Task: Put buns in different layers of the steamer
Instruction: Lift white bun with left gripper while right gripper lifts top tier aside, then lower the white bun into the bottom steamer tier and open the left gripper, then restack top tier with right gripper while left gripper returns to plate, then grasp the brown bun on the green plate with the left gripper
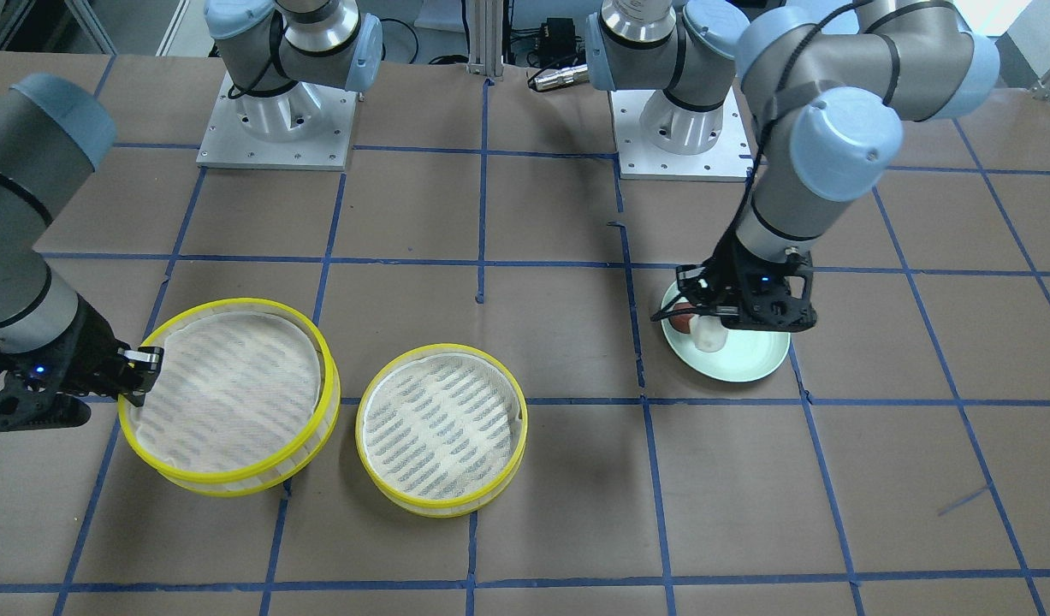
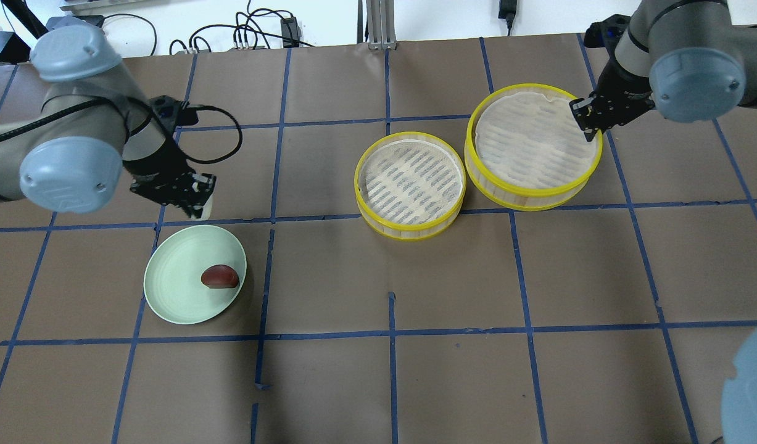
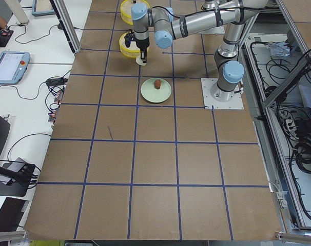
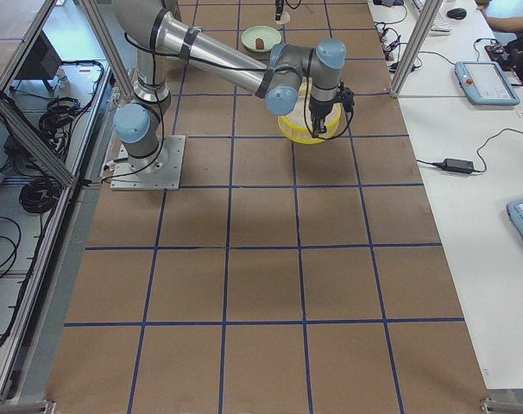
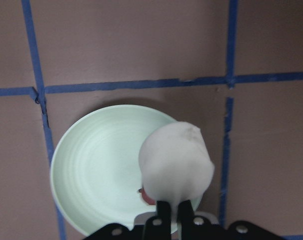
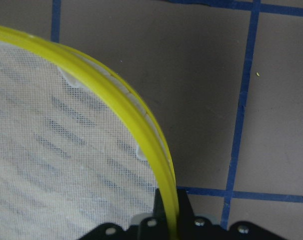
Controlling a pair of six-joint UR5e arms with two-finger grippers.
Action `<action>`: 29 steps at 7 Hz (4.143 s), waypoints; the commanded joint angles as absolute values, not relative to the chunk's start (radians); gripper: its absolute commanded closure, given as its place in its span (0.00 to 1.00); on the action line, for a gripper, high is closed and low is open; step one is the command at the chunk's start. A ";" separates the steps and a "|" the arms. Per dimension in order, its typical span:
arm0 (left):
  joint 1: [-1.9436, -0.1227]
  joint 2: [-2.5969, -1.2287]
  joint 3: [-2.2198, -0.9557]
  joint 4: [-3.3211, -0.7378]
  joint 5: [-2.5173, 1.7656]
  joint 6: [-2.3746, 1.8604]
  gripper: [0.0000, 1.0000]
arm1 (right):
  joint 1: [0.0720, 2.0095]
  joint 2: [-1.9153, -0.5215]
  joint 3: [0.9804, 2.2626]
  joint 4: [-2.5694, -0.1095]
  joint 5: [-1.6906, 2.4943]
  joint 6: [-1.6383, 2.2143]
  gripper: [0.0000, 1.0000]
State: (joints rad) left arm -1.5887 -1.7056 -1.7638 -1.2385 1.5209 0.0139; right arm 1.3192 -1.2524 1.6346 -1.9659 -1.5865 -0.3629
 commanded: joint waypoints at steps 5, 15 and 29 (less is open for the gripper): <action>-1.874 -2.031 -1.700 -0.755 1.285 -0.394 0.92 | 1.301 -1.239 1.666 -1.973 -1.588 -0.377 0.94; -1.504 -1.721 -2.009 -0.977 1.636 0.080 0.00 | 1.644 -1.270 1.637 -1.962 -1.572 0.301 0.93; -1.459 -1.786 -2.048 -0.939 1.684 0.106 1.00 | 1.732 -1.180 1.637 -1.997 -1.585 0.402 0.90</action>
State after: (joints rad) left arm -1.4583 -1.8029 -2.0862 -0.9566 1.6924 0.1003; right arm 1.7344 -1.1797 1.6356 -1.9970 -1.5840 0.4021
